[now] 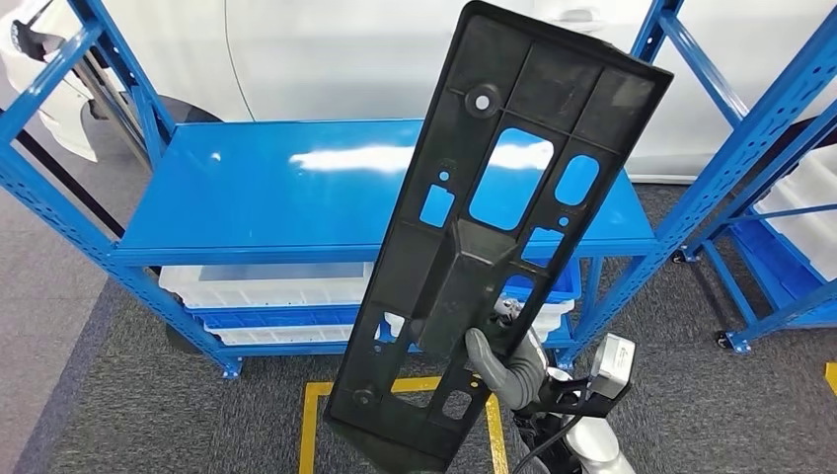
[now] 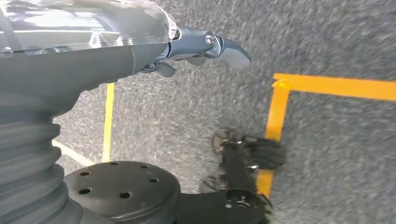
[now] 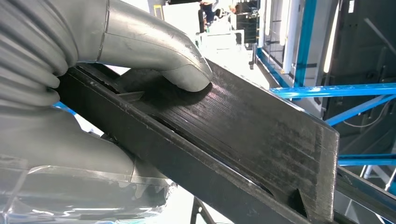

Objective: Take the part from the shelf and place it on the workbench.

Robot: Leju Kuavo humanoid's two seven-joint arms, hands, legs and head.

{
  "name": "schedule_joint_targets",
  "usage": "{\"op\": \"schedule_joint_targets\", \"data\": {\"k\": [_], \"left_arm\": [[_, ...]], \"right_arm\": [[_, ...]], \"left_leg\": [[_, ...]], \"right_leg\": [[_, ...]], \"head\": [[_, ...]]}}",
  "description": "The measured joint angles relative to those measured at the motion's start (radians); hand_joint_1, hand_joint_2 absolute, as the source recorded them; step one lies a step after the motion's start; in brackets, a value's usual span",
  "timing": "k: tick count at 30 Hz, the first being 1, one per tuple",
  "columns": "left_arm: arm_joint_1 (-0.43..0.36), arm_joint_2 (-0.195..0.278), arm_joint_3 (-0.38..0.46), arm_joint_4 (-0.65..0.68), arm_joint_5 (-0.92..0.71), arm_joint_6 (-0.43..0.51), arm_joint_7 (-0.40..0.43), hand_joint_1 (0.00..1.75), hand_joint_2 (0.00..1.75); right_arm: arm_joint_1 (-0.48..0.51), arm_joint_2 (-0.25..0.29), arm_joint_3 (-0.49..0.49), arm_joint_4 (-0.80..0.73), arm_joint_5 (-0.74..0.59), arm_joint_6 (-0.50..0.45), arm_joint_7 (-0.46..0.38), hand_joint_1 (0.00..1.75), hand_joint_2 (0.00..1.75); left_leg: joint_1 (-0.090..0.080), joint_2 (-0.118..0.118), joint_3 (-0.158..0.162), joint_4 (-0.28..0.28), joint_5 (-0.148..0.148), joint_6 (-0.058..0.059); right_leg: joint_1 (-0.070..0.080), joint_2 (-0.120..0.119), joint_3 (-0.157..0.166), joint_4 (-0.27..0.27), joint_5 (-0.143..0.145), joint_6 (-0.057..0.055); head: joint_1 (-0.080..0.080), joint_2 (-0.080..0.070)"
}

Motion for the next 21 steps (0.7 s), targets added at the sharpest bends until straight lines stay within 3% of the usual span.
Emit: {"op": "schedule_joint_targets", "data": {"k": [1,2,3,5,6,9,11,13,14,15,16,17,19,21], "left_arm": [[0.0,0.0,-0.002,0.0,0.001,-0.001,-0.002,0.0,1.75],[0.0,0.0,-0.003,0.0,0.002,-0.001,-0.004,0.0,1.75],[0.002,0.0,-0.004,0.0,0.002,-0.001,-0.005,0.0,1.75],[0.008,0.002,-0.006,0.001,0.003,0.001,-0.005,0.0,1.75],[0.014,0.003,-0.007,0.001,0.003,0.002,-0.004,0.0,1.75],[0.031,0.008,-0.009,0.003,0.003,0.004,-0.004,0.0,1.75],[0.037,0.011,-0.011,0.004,0.003,0.005,-0.003,0.0,1.75],[0.038,0.011,-0.012,0.004,0.003,0.005,-0.002,0.0,1.75],[0.038,0.012,-0.012,0.004,0.003,0.006,0.001,0.0,1.75],[0.038,0.012,-0.012,0.004,0.003,0.008,0.009,0.0,1.75],[0.038,0.013,-0.013,0.004,0.004,0.013,0.02,0.0,1.75],[0.038,0.013,-0.013,0.004,0.006,0.019,0.034,0.0,1.75],[0.038,0.016,-0.013,0.004,0.015,0.031,0.051,0.0,1.75],[0.038,0.021,-0.012,0.004,0.023,0.037,0.046,0.0,1.75]], "right_arm": [[0.0,0.002,-0.001,0.0,0.002,0.002,0.0,1.75,1.75],[0.001,0.005,-0.003,0.0,0.005,0.004,0.001,1.75,1.75],[0.002,0.01,-0.006,-0.001,0.007,0.006,0.001,1.75,1.75],[0.011,0.021,-0.016,-0.006,0.008,0.008,0.0,1.75,1.75],[0.018,0.026,-0.021,-0.009,0.008,0.009,-0.002,1.75,1.75],[0.032,0.037,-0.034,-0.014,0.008,0.011,-0.004,1.75,1.75],[0.036,0.046,-0.038,-0.016,0.008,0.014,-0.004,1.75,1.75],[0.04,0.052,-0.04,-0.017,0.008,0.015,-0.004,1.75,1.75],[0.042,0.053,-0.041,-0.017,0.009,0.017,-0.004,1.75,1.75],[0.046,0.054,-0.042,-0.017,0.009,0.019,-0.004,1.75,1.75],[0.05,0.054,-0.044,-0.017,0.011,0.023,-0.004,1.75,1.75],[0.055,0.054,-0.046,-0.017,0.013,0.027,-0.004,1.75,1.75],[0.061,0.054,-0.051,-0.022,0.017,0.036,-0.004,1.75,1.75],[0.064,0.054,-0.055,-0.028,0.023,0.043,-0.006,1.75,1.75]], "left_leg": [[0.0,0.0,-0.018,0.005,0.01,-0.002],[0.001,0.001,-0.035,0.013,0.018,-0.006],[0.002,0.001,-0.051,0.023,0.024,-0.01],[0.001,0.0,-0.072,0.042,0.033,-0.02],[0.0,0.0,-0.077,0.048,0.037,-0.025],[0.004,-0.001,-0.088,0.058,0.038,-0.044],[0.009,-0.002,-0.113,0.12,-0.03,-0.059],[0.013,-0.003,-0.148,0.244,-0.124,-0.07],[0.015,-0.003,-0.156,0.298,-0.149,-0.073],[0.016,-0.003,-0.151,0.326,-0.153,-0.075],[0.017,-0.003,-0.127,0.318,-0.14,-0.075],[0.017,-0.003,-0.084,0.273,-0.116,-0.073],[0.015,-0.005,0.023,0.122,-0.092,-0.065],[0.009,-0.007,0.077,0.031,-0.094,-0.051]], "right_leg": [[-0.001,0.0,0.025,-0.008,0.022,0.001],[-0.003,-0.001,0.067,-0.052,0.047,0.002],[-0.004,-0.001,0.119,-0.12,0.055,0.001],[0.001,0.001,0.195,-0.232,0.045,-0.009],[0.004,0.002,0.208,-0.256,0.034,-0.016],[0.005,0.001,0.194,-0.26,0.052,-0.04],[0.001,-0.002,0.173,-0.262,0.073,-0.051],[0.001,-0.002,0.147,-0.261,0.094,-0.054],[0.001,-0.003,0.134,-0.261,0.103,-0.054],[0.001,-0.003,0.121,-0.26,0.113,-0.052],[0.001,-0.004,0.109,-0.26,0.122,-0.05],[0.001,-0.004,0.098,-0.26,0.131,-0.048],[0.001,-0.003,0.081,-0.26,0.147,-0.04],[0.001,-0.003,0.075,-0.264,0.163,-0.027]], "head": [[0.0,0.0],[0.0,0.0],[0.0,0.0],[-0.001,0.0],[-0.001,0.0],[-0.001,0.0],[-0.001,0.0],[-0.002,0.0],[-0.002,0.0],[-0.002,0.0],[-0.002,0.0],[-0.002,0.0],[-0.002,0.0],[-0.002,0.0]]}}
